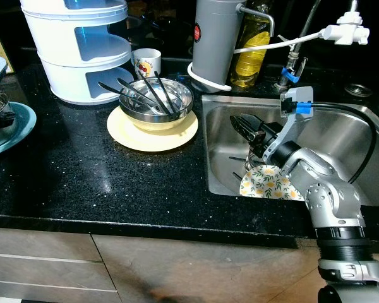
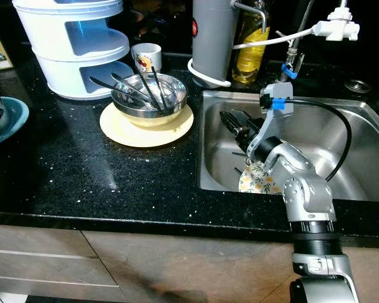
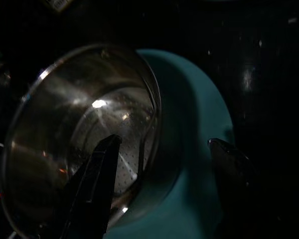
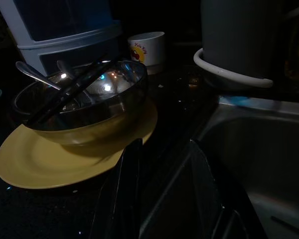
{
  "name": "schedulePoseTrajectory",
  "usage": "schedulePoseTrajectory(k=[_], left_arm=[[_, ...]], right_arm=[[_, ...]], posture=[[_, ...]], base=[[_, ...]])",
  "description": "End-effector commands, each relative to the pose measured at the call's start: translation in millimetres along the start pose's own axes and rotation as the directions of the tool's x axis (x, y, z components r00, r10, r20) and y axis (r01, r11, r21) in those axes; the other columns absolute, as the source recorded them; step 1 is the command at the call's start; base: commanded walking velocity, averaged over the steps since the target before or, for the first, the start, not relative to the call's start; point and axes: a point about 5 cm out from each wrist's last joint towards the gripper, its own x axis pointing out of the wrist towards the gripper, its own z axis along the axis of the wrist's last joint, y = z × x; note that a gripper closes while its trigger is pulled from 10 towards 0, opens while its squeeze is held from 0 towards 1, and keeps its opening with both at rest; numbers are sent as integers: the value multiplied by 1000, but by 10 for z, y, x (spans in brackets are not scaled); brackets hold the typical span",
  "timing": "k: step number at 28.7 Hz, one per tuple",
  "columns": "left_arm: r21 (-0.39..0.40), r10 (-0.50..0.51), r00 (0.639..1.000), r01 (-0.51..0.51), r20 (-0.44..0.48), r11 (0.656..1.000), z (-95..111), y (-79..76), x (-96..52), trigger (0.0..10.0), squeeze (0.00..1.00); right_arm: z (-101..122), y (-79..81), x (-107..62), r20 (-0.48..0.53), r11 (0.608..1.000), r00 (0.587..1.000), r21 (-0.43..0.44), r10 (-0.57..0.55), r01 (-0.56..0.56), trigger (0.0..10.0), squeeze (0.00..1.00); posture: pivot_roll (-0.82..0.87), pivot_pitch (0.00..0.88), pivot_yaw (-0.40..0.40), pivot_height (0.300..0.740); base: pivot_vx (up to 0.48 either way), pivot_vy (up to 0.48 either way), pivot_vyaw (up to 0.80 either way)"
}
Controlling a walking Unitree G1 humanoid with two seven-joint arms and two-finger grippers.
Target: Kitchen organization
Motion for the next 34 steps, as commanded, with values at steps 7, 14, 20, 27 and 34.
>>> schedulePoseTrajectory(k=[7, 14, 20, 27, 34], left_arm=[[-32, -30, 996, 28, -79, 999, -187, -6, 19, 9176, 0], [-35, -30, 996, 27, -89, 999, -235, 12, 5, 0, 0], [-19, -13, 999, 12, -47, 1000, -200, 30, 0, 0, 0], [30, 31, 984, -37, 177, 999, 109, 63, -57, 0, 0], [145, -203, 800, 146, 564, 979, 697, -294, -293, 0, 0]], right_arm=[[7, 7, -28, 0, 1000, 1000, -7, 0, 0, 10000, 0], [8, 7, -28, 1, 1000, 1000, -5, 0, 0, 10000, 0], [16, 11, -18, 3, 1000, 1000, -6, 1, -1, 10000, 0], [26, 4, -22, 6, 1000, 1000, -5, -4, 4, 10000, 0], [51, 21, -19, 27, 1000, 1000, 22, -5, 4, 10000, 0]], posture=[[-4, 156, -47, 740], [-4, 155, -49, 740], [-6, 155, -48, 740], [-7, 154, -49, 740], [-5, 154, -49, 740]], base=[[0, 0, 0], [0, 0, 0], [0, 0, 0], [0, 0, 0], [0, 0, 0]])
